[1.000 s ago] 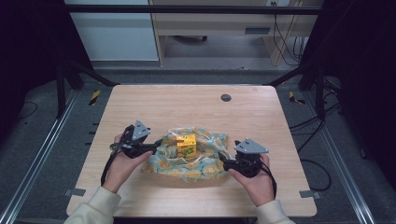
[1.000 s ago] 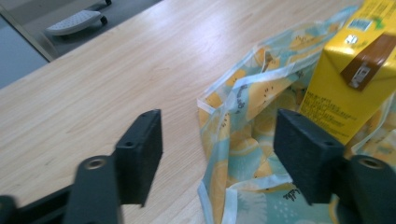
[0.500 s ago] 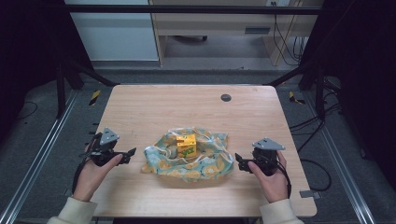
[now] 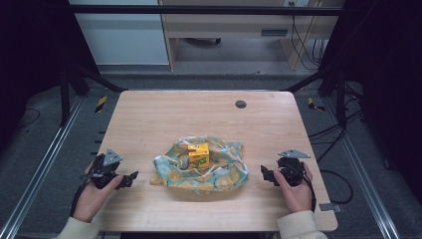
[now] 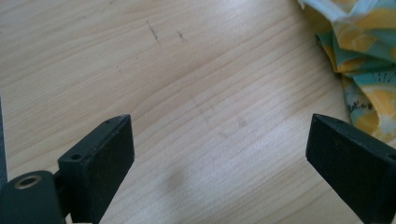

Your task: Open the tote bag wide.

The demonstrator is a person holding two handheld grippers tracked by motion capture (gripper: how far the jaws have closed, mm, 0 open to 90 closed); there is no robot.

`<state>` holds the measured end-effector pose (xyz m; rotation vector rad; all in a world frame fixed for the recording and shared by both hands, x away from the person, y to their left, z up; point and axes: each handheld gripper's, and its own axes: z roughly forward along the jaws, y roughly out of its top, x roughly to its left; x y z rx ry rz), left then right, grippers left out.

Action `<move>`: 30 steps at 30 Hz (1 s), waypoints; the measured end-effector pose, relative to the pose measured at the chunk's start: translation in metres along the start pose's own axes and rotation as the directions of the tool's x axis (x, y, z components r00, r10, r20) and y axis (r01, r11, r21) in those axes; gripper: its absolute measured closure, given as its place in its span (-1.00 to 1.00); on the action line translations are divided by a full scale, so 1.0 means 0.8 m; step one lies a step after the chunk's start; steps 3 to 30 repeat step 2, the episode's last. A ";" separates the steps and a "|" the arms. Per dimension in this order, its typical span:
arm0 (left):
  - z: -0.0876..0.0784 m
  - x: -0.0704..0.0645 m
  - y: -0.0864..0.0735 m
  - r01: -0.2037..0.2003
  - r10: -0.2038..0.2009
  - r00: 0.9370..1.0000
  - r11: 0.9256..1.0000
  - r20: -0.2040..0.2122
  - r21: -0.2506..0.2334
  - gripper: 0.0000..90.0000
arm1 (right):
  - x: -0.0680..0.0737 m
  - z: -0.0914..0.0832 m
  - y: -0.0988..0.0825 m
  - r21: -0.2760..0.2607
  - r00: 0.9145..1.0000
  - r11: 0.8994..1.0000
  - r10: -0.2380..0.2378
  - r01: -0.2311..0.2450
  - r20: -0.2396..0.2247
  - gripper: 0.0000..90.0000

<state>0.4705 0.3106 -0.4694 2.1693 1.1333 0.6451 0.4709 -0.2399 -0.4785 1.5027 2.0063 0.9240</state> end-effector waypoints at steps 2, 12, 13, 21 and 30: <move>0.003 -0.002 0.004 -0.001 0.001 1.000 1.000 -0.001 -0.008 -0.83 | 0.002 -0.001 0.001 -0.006 1.000 1.000 -0.008 0.008 0.005 -0.82; 0.003 -0.002 0.004 -0.001 0.001 1.000 1.000 -0.001 -0.008 -0.83 | 0.002 -0.001 0.001 -0.006 1.000 1.000 -0.008 0.008 0.005 -0.82; 0.003 -0.002 0.004 -0.001 0.001 1.000 1.000 -0.001 -0.008 -0.83 | 0.002 -0.001 0.001 -0.006 1.000 1.000 -0.008 0.008 0.005 -0.82; 0.003 -0.002 0.004 -0.001 0.001 1.000 1.000 -0.001 -0.008 -0.83 | 0.002 -0.001 0.001 -0.006 1.000 1.000 -0.008 0.008 0.005 -0.82; 0.003 -0.002 0.004 -0.001 0.001 1.000 1.000 -0.001 -0.008 -0.83 | 0.002 -0.001 0.001 -0.006 1.000 1.000 -0.008 0.008 0.005 -0.82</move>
